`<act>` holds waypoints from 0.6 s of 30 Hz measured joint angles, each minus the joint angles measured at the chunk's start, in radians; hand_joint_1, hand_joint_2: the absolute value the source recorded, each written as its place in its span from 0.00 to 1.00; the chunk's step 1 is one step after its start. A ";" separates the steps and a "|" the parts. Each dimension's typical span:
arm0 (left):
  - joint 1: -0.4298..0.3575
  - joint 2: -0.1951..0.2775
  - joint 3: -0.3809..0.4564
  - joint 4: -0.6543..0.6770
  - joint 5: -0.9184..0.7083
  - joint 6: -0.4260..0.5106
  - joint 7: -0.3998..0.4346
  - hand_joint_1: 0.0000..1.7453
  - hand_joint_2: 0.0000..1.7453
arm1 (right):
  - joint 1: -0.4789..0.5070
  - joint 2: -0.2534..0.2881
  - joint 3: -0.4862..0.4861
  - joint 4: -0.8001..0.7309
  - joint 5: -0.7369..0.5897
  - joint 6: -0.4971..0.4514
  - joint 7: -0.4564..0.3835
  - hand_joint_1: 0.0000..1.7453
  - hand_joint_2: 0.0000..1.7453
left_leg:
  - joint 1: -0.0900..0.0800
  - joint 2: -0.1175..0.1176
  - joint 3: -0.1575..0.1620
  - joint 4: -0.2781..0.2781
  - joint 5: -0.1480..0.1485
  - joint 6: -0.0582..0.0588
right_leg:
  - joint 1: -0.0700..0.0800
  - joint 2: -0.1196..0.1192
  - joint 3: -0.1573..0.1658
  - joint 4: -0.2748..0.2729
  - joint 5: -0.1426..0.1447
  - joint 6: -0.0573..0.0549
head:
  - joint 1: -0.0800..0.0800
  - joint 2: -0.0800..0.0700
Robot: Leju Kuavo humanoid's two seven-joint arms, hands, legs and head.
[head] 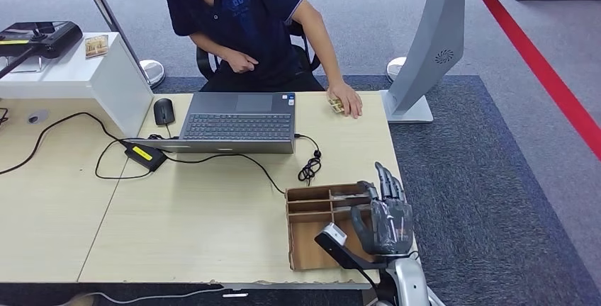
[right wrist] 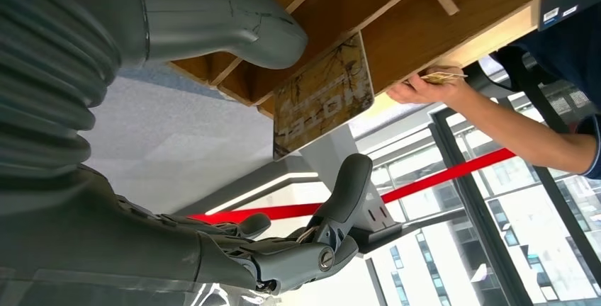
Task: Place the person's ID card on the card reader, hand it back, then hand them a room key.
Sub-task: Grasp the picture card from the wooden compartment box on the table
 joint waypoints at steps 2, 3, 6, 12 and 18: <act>0.000 0.000 0.000 0.000 -0.002 -0.001 0.000 0.00 0.00 | -0.001 0.006 0.000 0.000 0.000 0.000 -0.010 0.41 1.00 | 0.000 0.000 0.000 0.000 0.000 0.000 | 0.000 0.000 0.000 0.000 0.000 0.000 | 0.000 0.000; 0.000 0.000 0.000 0.000 -0.002 -0.002 0.000 0.00 0.00 | -0.001 0.009 0.000 0.000 0.000 0.000 -0.015 0.42 1.00 | 0.000 0.000 0.000 0.000 0.000 0.000 | 0.000 0.000 0.000 0.000 0.000 0.000 | 0.000 0.000; 0.000 0.000 0.000 0.000 -0.004 -0.003 0.000 0.00 0.00 | -0.002 0.018 -0.002 0.001 -0.003 0.000 -0.028 0.43 1.00 | 0.000 0.000 0.000 0.000 0.000 0.000 | 0.000 0.000 0.000 0.000 0.000 0.000 | 0.000 0.000; 0.000 0.000 0.000 0.000 -0.005 -0.003 0.000 0.00 0.00 | -0.004 0.033 -0.007 0.005 -0.006 0.000 -0.044 0.46 1.00 | 0.000 0.000 0.000 0.000 0.000 0.000 | 0.000 0.000 0.000 0.000 0.000 0.000 | 0.000 0.000; 0.000 0.000 0.000 0.000 -0.006 -0.004 0.000 0.00 0.00 | -0.006 0.039 -0.010 0.008 -0.006 0.000 -0.047 0.50 1.00 | 0.000 0.000 0.000 0.000 0.000 0.000 | 0.000 0.000 0.000 0.000 0.000 0.000 | 0.000 0.000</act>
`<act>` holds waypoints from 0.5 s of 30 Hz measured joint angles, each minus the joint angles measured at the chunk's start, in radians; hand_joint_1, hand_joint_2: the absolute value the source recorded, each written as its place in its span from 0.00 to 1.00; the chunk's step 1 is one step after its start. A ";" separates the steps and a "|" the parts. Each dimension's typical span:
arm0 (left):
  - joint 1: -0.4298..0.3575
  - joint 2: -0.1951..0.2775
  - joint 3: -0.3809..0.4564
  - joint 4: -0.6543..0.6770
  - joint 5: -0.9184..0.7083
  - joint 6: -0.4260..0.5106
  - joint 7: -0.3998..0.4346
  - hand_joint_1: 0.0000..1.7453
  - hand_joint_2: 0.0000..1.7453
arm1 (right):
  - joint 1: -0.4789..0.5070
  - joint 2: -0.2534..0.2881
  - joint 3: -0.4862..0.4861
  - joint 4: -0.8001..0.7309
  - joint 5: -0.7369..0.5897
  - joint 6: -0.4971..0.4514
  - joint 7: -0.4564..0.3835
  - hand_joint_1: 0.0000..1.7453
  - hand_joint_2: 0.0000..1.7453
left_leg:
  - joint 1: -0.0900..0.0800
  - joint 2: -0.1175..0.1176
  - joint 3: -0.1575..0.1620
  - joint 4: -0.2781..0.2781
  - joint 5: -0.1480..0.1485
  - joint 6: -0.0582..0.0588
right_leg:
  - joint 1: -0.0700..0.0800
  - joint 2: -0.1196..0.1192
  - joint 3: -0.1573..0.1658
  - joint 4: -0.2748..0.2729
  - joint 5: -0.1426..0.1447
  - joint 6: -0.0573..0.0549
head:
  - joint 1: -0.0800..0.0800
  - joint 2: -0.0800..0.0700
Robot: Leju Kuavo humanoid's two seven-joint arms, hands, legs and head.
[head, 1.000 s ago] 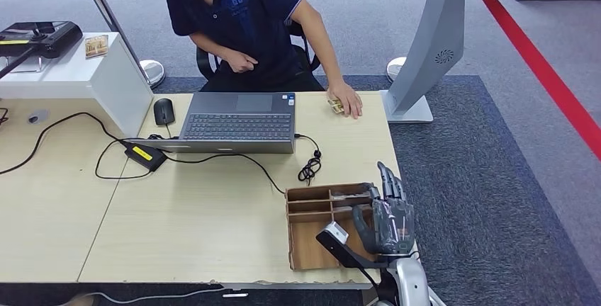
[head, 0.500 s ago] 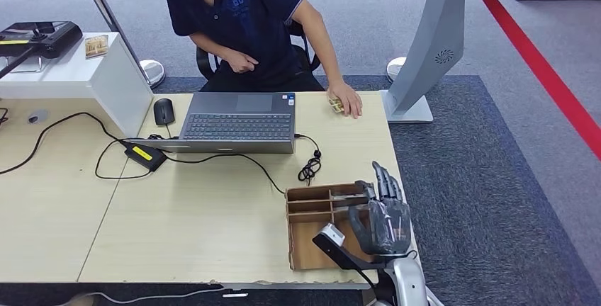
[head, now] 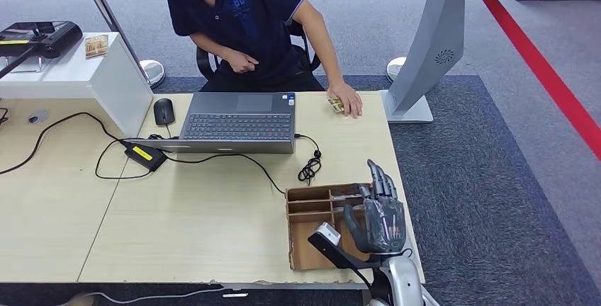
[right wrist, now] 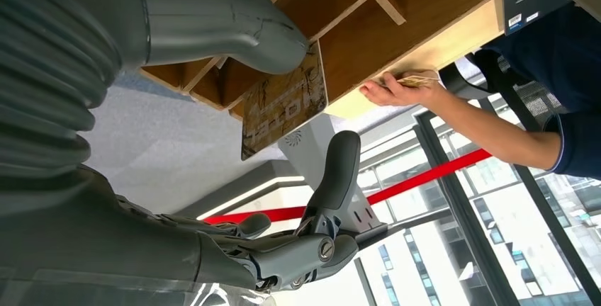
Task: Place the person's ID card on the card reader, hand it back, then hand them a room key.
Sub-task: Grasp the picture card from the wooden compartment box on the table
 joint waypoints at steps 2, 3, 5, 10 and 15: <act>0.000 0.000 0.000 0.000 0.000 0.000 0.000 0.00 0.00 | 0.000 0.002 -0.001 0.000 0.000 0.000 0.000 0.52 1.00 | 0.000 0.000 0.000 0.000 0.000 0.000 | 0.000 0.000 0.000 0.000 0.000 0.000 | 0.000 0.000; 0.000 0.000 0.000 0.000 0.000 0.000 0.000 0.00 0.00 | 0.000 0.002 -0.001 0.000 0.000 0.000 0.000 0.53 1.00 | 0.000 0.000 0.000 0.000 0.000 0.000 | 0.000 0.000 0.000 0.000 0.000 0.000 | 0.000 0.000; 0.000 0.000 0.000 0.000 0.000 0.000 0.000 0.00 0.00 | 0.000 0.003 -0.003 0.000 0.000 0.000 0.000 0.52 1.00 | 0.000 0.000 0.000 0.000 0.000 0.000 | 0.000 0.000 0.000 0.000 0.000 0.000 | 0.000 0.000; 0.000 0.000 0.000 0.000 0.000 0.000 0.000 0.00 0.00 | -0.001 0.006 -0.006 0.000 0.000 0.000 0.000 0.49 1.00 | 0.000 0.000 0.000 0.000 0.000 0.000 | 0.000 0.000 0.000 0.000 0.000 0.000 | 0.000 0.000; 0.000 0.000 0.000 0.000 0.000 0.000 0.000 0.00 0.00 | 0.000 0.006 -0.007 0.000 0.000 0.000 0.000 0.47 1.00 | 0.000 0.000 0.000 0.000 0.000 0.000 | 0.000 0.000 0.000 0.000 0.000 0.000 | 0.000 0.000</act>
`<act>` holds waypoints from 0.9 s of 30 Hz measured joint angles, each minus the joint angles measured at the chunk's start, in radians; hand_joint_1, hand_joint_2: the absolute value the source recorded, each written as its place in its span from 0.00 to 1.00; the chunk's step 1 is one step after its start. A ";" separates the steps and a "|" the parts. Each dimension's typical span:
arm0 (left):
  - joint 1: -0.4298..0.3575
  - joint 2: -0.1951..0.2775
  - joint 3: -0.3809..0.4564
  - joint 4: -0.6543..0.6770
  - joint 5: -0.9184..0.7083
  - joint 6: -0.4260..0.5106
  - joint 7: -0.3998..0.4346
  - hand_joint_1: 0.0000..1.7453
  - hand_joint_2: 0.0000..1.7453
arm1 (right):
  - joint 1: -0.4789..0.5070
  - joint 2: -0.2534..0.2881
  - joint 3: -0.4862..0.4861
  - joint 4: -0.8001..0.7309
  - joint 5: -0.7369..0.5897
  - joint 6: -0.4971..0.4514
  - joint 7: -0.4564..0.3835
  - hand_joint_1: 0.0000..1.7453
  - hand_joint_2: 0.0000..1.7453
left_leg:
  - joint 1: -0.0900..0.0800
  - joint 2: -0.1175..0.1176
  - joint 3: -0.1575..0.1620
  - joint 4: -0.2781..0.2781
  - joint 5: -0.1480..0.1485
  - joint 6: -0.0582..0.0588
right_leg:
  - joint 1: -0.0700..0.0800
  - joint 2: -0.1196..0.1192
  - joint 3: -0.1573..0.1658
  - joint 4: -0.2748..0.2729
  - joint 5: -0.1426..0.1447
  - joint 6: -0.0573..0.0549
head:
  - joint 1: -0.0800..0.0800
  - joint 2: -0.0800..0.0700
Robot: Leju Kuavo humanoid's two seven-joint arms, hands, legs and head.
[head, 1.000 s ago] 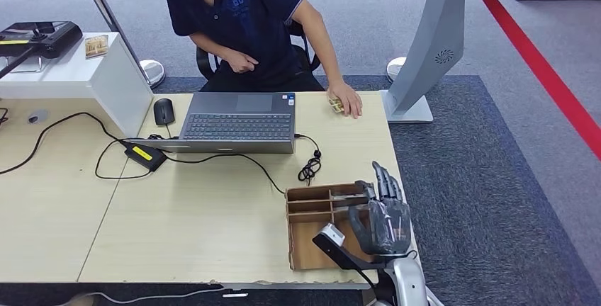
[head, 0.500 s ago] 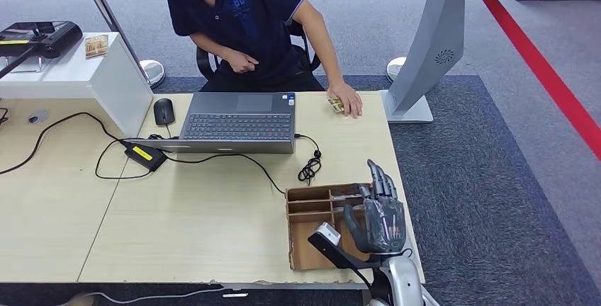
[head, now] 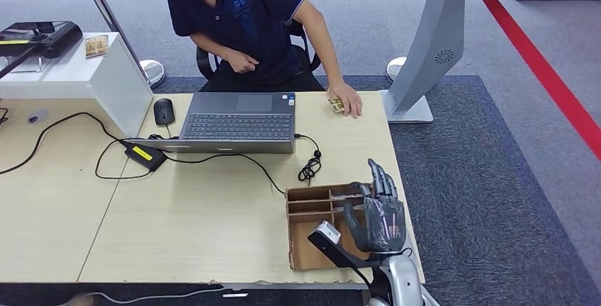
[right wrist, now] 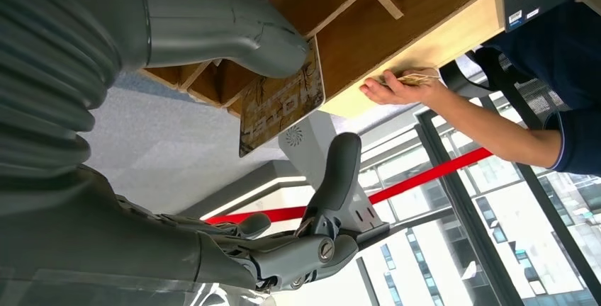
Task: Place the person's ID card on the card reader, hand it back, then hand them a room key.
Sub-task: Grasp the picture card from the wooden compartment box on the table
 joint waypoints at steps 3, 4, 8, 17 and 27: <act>0.000 0.000 0.000 0.000 0.000 0.000 0.000 0.00 0.00 | 0.000 0.000 -0.001 0.000 0.000 0.000 0.001 0.50 1.00 | 0.000 0.000 0.000 0.000 0.000 0.000 | 0.000 0.000 0.000 0.000 0.000 0.000 | 0.000 0.000; 0.000 0.000 0.000 0.000 0.000 0.000 0.000 0.00 0.00 | 0.000 0.000 -0.001 0.000 0.000 0.000 0.002 0.50 1.00 | 0.000 0.000 0.000 0.000 0.000 0.000 | 0.000 0.000 0.000 0.000 0.000 0.000 | 0.000 0.000; 0.000 0.000 0.000 0.000 0.000 0.000 0.000 0.00 0.00 | 0.000 -0.001 -0.003 0.001 0.000 0.000 0.003 0.47 1.00 | 0.000 0.000 0.000 0.000 0.000 0.000 | 0.000 0.000 0.000 0.000 0.000 0.000 | 0.000 0.000; 0.000 0.000 0.000 0.000 0.000 0.000 0.000 0.00 0.00 | 0.000 -0.003 -0.007 0.006 0.000 0.000 0.005 0.43 1.00 | 0.000 0.000 0.000 0.000 0.000 0.000 | 0.000 0.000 0.000 0.000 0.000 0.000 | 0.000 0.000; 0.000 0.000 0.000 0.000 -0.001 -0.003 0.000 0.00 0.00 | 0.000 -0.015 -0.007 0.010 -0.004 0.000 0.036 0.41 1.00 | 0.000 0.000 0.000 0.000 0.000 0.000 | 0.000 0.000 0.000 0.000 0.000 0.000 | 0.000 0.000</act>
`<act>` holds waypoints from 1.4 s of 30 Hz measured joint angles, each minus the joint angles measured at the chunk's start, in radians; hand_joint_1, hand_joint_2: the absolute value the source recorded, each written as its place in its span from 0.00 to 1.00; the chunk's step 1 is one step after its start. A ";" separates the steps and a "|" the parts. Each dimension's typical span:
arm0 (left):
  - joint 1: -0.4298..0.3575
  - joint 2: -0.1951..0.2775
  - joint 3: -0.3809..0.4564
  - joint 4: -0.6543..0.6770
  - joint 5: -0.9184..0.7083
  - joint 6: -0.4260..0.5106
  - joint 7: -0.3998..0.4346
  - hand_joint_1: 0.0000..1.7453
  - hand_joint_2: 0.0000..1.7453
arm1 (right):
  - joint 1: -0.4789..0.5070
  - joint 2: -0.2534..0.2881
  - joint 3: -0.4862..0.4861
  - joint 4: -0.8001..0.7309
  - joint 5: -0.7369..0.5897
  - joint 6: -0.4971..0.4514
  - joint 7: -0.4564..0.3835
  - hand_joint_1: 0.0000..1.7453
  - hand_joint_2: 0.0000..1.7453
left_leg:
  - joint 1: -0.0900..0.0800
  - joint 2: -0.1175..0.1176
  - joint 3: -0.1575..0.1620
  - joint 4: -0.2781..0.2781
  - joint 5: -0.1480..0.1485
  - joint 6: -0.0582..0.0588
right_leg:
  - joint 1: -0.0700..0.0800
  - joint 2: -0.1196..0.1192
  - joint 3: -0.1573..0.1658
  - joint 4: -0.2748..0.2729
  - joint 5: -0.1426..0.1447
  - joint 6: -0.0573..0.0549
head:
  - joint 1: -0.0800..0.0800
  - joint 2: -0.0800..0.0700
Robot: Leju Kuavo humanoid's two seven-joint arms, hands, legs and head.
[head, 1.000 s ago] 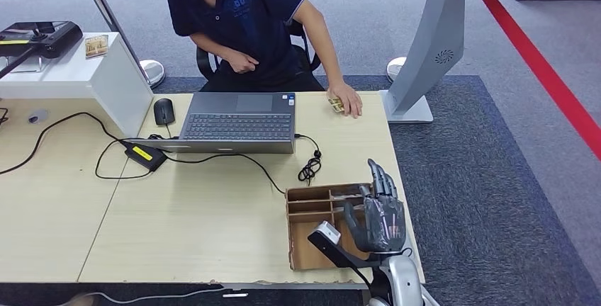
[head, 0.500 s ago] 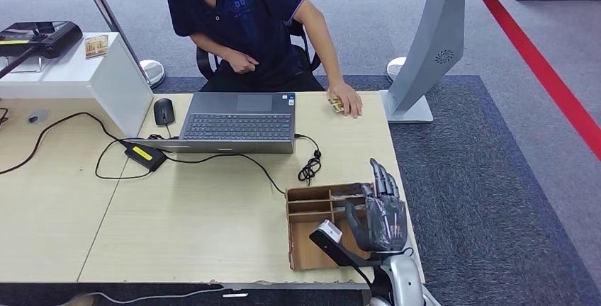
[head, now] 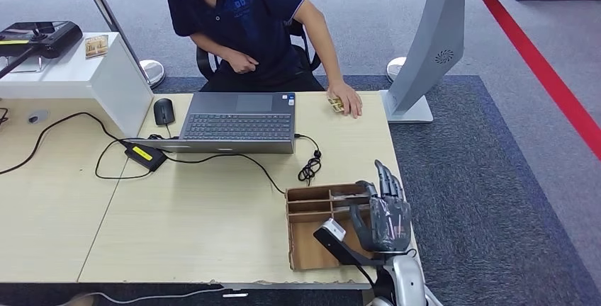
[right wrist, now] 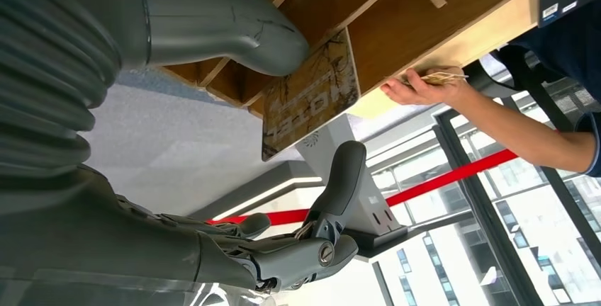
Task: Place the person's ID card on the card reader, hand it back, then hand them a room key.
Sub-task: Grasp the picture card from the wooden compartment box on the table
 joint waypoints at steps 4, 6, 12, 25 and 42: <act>0.000 0.000 0.000 0.000 0.000 0.000 0.000 0.00 0.00 | 0.000 -0.006 0.000 0.000 0.000 0.000 0.004 0.41 1.00 | 0.000 0.000 0.000 0.000 0.000 0.000 | 0.000 0.000 0.000 0.000 0.000 0.000 | 0.000 0.000; 0.000 0.000 0.000 0.000 0.000 0.000 0.000 0.00 0.00 | 0.000 -0.009 0.000 0.000 0.000 0.000 0.009 0.42 1.00 | 0.000 0.000 0.000 0.000 0.000 0.000 | 0.000 0.000 0.000 0.000 0.000 0.000 | 0.000 0.000; 0.000 0.000 0.000 0.000 0.000 0.000 0.000 0.00 0.00 | 0.000 -0.020 0.000 0.001 -0.001 0.000 0.023 0.43 1.00 | 0.000 0.000 0.000 0.000 0.000 0.000 | 0.000 0.000 0.000 0.000 0.000 0.000 | 0.000 0.000; 0.000 0.000 0.000 0.001 -0.003 -0.001 -0.001 0.00 0.00 | 0.000 -0.028 0.000 0.001 -0.001 0.000 0.024 0.46 1.00 | 0.000 0.000 0.000 0.000 0.000 0.000 | 0.000 0.000 0.000 0.000 0.000 0.000 | 0.000 0.000; 0.000 0.000 0.000 0.001 -0.007 -0.002 -0.001 0.00 0.00 | 0.000 -0.020 0.000 0.001 0.001 0.000 0.000 0.47 1.00 | 0.000 0.000 0.000 0.000 0.000 0.000 | 0.000 0.000 0.000 0.000 0.000 0.000 | 0.000 0.000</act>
